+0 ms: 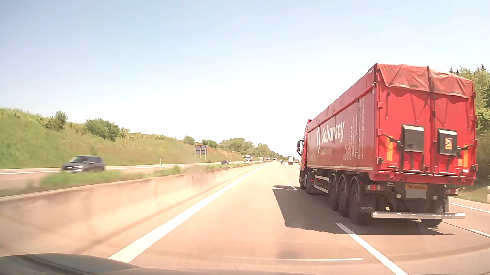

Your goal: Follow the waypoints while adhering to traffic rules and regulations

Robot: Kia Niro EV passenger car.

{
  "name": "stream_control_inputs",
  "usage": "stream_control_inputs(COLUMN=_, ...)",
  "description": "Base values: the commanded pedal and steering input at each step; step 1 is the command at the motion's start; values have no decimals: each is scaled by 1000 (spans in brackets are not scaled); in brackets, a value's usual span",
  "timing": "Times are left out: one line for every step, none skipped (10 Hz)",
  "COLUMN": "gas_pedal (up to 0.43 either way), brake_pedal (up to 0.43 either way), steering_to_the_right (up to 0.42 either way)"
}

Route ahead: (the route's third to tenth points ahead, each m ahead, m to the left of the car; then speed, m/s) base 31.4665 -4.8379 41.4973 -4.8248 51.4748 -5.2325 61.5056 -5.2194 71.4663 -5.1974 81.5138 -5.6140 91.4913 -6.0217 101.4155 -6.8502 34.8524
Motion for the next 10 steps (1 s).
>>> stream_control_inputs(gas_pedal=248, brake_pedal=0, steering_to_the_right=4)
stream_control_inputs(gas_pedal=248, brake_pedal=0, steering_to_the_right=4)
stream_control_inputs(gas_pedal=248, brake_pedal=0, steering_to_the_right=3)
stream_control_inputs(gas_pedal=248, brake_pedal=0, steering_to_the_right=3)
stream_control_inputs(gas_pedal=248, brake_pedal=0, steering_to_the_right=3)
stream_control_inputs(gas_pedal=248, brake_pedal=0, steering_to_the_right=3)
stream_control_inputs(gas_pedal=248, brake_pedal=0, steering_to_the_right=3)
stream_control_inputs(gas_pedal=248, brake_pedal=0, steering_to_the_right=3)
stream_control_inputs(gas_pedal=248, brake_pedal=0, steering_to_the_right=2)
stream_control_inputs(gas_pedal=248, brake_pedal=0, steering_to_the_right=2)
